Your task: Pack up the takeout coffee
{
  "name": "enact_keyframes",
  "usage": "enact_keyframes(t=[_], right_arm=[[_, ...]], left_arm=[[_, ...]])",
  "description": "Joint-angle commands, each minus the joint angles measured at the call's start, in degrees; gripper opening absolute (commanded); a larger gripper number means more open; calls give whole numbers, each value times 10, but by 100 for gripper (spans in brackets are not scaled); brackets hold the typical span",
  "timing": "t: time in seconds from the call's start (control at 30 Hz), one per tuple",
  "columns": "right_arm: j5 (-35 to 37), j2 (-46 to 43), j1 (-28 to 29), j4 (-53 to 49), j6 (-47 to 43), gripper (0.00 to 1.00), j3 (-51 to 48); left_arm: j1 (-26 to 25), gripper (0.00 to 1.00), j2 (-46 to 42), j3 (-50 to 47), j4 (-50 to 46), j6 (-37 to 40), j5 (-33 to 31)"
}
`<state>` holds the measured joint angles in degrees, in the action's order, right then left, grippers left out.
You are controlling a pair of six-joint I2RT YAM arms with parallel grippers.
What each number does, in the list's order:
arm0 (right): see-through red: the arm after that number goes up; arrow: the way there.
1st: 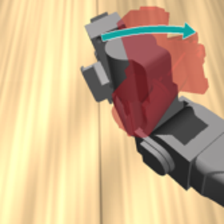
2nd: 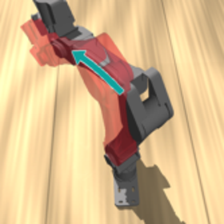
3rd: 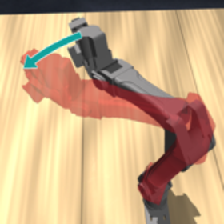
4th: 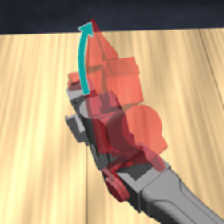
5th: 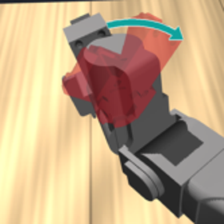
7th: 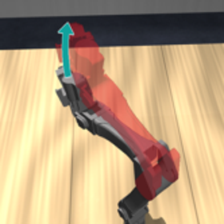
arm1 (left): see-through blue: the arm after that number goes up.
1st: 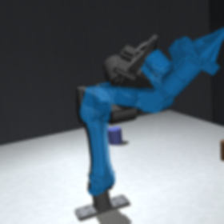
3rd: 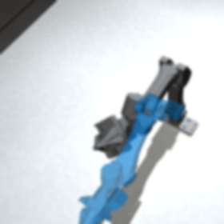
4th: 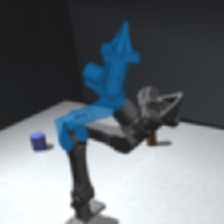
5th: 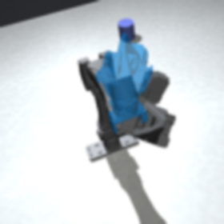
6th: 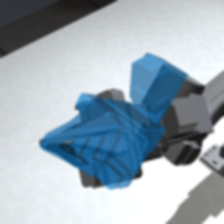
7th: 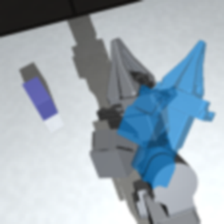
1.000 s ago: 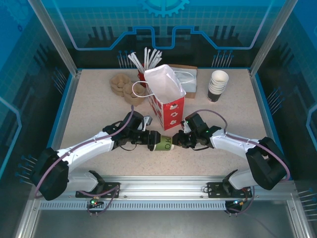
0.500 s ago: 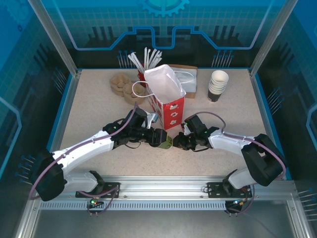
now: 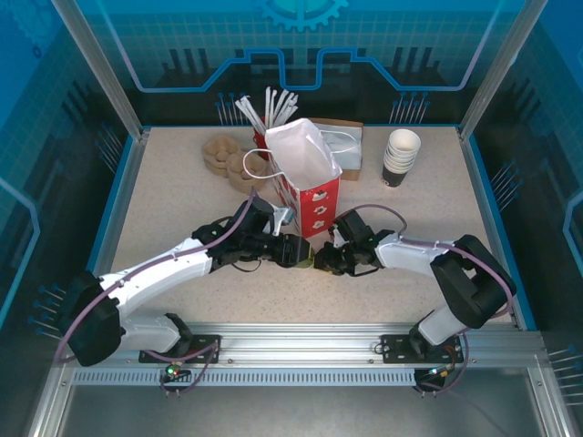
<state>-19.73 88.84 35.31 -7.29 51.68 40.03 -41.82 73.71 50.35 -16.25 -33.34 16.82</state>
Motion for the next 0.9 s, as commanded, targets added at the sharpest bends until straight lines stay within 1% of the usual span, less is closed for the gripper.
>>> enact_keyframes(t=[0.0, 0.27, 0.57, 0.87], right_arm=[[-7, 15, 8, 14, 2, 22, 19], [-9, 21, 9, 11, -1, 22, 28], [-12, 18, 8, 11, -5, 22, 22], [-15, 7, -1, 6, -11, 22, 14]], left_arm=[[-4, 69, 13, 24, -12, 1, -6], [-4, 69, 39, 48, -13, 9, -11], [-4, 69, 65, 80, -28, 26, -34], [-4, 69, 95, 108, -26, 30, -29]])
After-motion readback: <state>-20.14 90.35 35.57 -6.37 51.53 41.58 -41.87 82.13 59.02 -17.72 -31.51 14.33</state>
